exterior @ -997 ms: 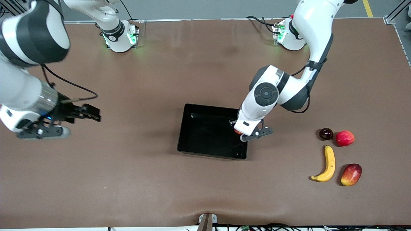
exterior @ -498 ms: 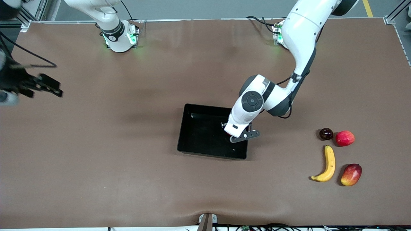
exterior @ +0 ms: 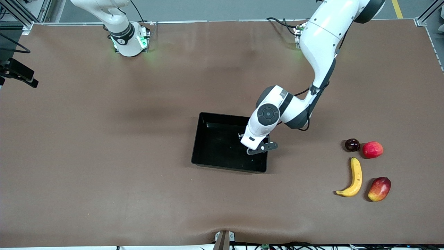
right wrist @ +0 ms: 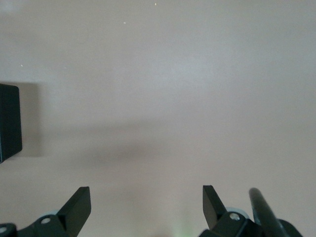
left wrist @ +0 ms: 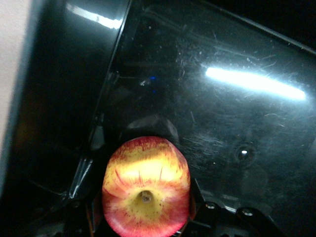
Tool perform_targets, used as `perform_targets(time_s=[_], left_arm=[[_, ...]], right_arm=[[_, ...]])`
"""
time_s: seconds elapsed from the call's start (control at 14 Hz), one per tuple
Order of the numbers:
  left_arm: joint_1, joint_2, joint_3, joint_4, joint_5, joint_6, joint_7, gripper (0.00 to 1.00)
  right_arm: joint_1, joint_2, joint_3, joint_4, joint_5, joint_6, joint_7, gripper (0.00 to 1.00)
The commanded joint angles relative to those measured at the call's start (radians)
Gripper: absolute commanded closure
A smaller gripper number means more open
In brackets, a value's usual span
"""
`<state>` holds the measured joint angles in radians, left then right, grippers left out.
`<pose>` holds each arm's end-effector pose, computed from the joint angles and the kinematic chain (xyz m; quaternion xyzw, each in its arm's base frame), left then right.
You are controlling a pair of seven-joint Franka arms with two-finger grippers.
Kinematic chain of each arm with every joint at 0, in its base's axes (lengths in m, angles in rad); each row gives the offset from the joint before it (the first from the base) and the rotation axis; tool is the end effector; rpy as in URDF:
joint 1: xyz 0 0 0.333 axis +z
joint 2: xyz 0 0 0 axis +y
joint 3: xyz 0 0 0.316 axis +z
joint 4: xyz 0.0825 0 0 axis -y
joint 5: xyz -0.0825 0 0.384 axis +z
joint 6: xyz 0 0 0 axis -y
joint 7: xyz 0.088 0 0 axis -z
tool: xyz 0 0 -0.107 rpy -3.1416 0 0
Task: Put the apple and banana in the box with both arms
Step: 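Lower the apple into the box and open the left gripper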
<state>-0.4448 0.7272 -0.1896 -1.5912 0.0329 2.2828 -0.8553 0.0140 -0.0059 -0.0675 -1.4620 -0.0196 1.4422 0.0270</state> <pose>0.5702 -0.3971 0.2107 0.9912 0.1218 -0.0428 0.0296 0.5383 -0.0313 0.6672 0.9991 -0.0414 -0.0071 0.0094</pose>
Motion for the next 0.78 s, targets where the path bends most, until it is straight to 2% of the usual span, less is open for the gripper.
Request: perform_targets(time_s=[0.0, 0.43, 0.5, 0.57, 0.64, 0.71], left_arm=[[-0.018, 0.008, 0.006, 0.016, 0.018, 0.014, -0.022, 1.00], [-0.055, 0.017, 0.006, 0.023, 0.019, 0.014, -0.024, 1.00], [-0.054, 0.017, 0.006, 0.023, 0.021, 0.014, -0.016, 0.91], [-0.054, 0.018, 0.006, 0.023, 0.021, 0.014, -0.013, 0.61], [-0.057, 0.017, 0.007, 0.023, 0.021, 0.014, -0.014, 0.17], [-0.057, 0.011, 0.009, 0.025, 0.021, 0.014, -0.016, 0.00]], right_arm=[[-0.067, -0.075, 0.020, -0.133, -0.010, 0.066, -0.088, 0.00], [-0.063, -0.068, 0.026, -0.075, -0.006, 0.044, -0.113, 0.00], [-0.058, -0.071, 0.031, -0.077, -0.008, 0.031, -0.114, 0.00], [-0.051, -0.072, 0.032, -0.077, -0.016, 0.029, -0.116, 0.00], [-0.057, -0.071, 0.028, -0.078, -0.016, 0.027, -0.114, 0.00], [-0.063, -0.069, 0.025, -0.078, -0.011, 0.026, -0.121, 0.00]])
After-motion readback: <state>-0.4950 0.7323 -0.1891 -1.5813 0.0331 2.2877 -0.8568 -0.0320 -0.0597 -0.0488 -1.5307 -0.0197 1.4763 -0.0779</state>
